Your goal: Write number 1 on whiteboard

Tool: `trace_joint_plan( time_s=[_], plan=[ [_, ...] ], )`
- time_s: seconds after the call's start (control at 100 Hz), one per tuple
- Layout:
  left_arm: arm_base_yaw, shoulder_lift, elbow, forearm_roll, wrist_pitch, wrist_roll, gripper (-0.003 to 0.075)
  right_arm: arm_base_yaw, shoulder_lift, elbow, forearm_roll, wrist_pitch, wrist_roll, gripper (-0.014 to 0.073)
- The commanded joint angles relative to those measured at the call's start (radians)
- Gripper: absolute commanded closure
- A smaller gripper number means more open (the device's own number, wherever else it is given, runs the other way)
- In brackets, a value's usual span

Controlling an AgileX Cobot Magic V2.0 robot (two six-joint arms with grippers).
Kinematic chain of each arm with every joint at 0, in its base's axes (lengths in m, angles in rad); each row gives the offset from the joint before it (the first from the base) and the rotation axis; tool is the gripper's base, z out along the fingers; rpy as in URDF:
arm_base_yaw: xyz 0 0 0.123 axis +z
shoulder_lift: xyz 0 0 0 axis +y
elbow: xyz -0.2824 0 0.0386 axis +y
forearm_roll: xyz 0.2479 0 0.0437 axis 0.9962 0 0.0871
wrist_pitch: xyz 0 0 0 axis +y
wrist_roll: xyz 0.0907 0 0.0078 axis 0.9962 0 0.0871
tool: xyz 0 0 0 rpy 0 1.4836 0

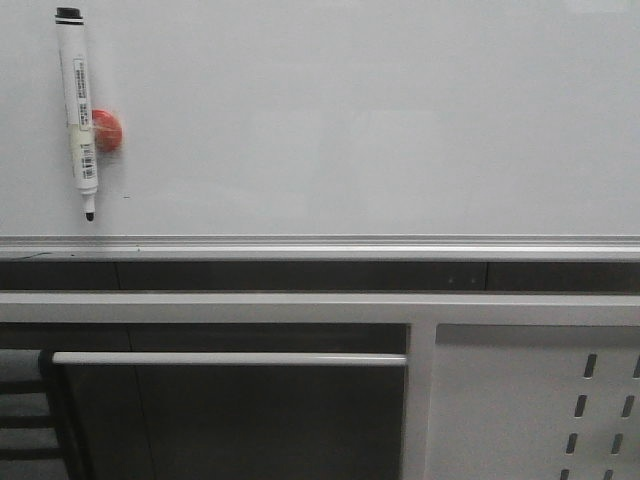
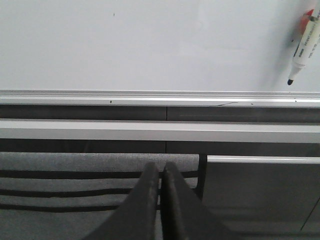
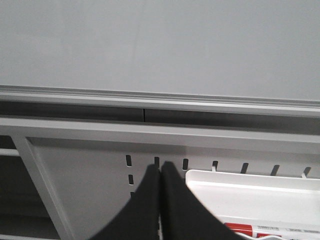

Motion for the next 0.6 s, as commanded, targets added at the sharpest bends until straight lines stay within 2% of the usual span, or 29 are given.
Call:
trace_joint_plan(
  time_s=[0.0, 0.2, 0.33, 0.43, 0.59],
  plan=[
    [-0.008, -0.029, 0.022, 0.000, -0.056, -0.007, 0.0738, -0.007, -0.019, 0.029, 0.004, -0.025, -0.009, 0.0665],
    [-0.008, -0.029, 0.022, 0.029, -0.065, -0.001, 0.0738, -0.007, -0.019, 0.029, 0.004, -0.025, -0.009, 0.0665],
    [-0.008, -0.029, 0.022, 0.079, -0.138, -0.001, 0.0738, -0.007, -0.019, 0.029, 0.004, -0.027, -0.009, 0.0665],
    [-0.008, -0.029, 0.022, 0.077, -0.272, -0.001, 0.0738, -0.005, -0.019, 0.029, 0.026, -0.075, -0.009, 0.0665],
    [-0.008, -0.029, 0.022, 0.022, -0.524, -0.001, 0.0738, -0.005, -0.019, 0.029, 0.187, -0.253, -0.009, 0.0665]
  ],
)
